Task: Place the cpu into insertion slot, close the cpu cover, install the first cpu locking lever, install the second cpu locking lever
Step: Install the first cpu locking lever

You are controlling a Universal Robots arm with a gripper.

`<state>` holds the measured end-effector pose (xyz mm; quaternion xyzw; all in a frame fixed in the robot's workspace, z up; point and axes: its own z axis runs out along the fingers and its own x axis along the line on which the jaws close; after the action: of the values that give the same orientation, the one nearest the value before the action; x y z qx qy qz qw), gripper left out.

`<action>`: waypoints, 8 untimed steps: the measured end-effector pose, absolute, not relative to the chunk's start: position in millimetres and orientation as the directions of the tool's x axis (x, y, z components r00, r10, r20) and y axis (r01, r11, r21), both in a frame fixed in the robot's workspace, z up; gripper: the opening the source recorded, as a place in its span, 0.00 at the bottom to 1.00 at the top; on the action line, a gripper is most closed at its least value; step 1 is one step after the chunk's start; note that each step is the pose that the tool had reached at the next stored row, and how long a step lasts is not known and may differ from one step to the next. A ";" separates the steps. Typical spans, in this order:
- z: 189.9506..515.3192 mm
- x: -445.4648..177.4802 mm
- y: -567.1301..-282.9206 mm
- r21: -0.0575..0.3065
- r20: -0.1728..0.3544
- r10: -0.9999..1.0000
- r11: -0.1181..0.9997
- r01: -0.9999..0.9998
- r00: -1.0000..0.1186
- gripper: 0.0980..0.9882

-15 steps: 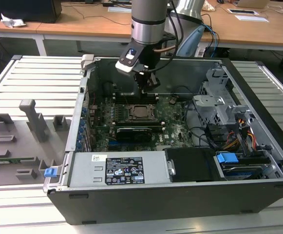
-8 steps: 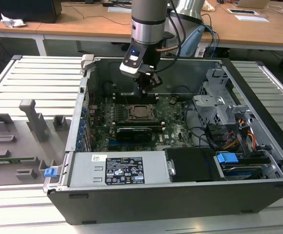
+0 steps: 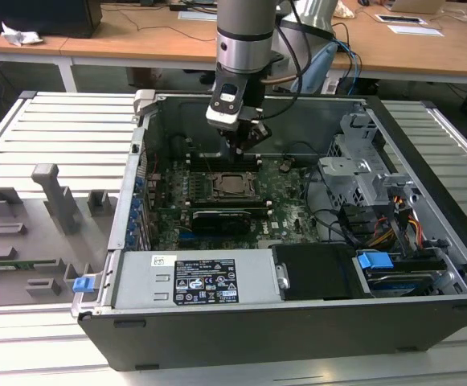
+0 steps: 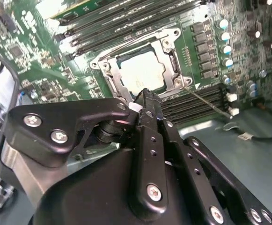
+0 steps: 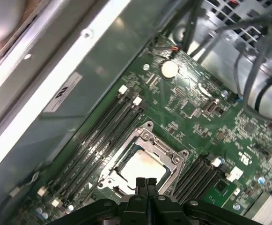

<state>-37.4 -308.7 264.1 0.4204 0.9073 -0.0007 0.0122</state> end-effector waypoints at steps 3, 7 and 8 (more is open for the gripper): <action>264.1 -37.4 -308.7 0.009 -0.023 0.726 0.688 0.726 -0.688 0.01; 264.1 -37.4 -308.7 0.009 -0.023 0.666 0.746 0.666 -0.745 0.01; 264.1 -37.4 -308.7 0.009 -0.023 0.652 0.758 0.652 -0.758 0.01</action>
<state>-37.4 -308.7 264.1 0.3477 0.9375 0.0003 0.0122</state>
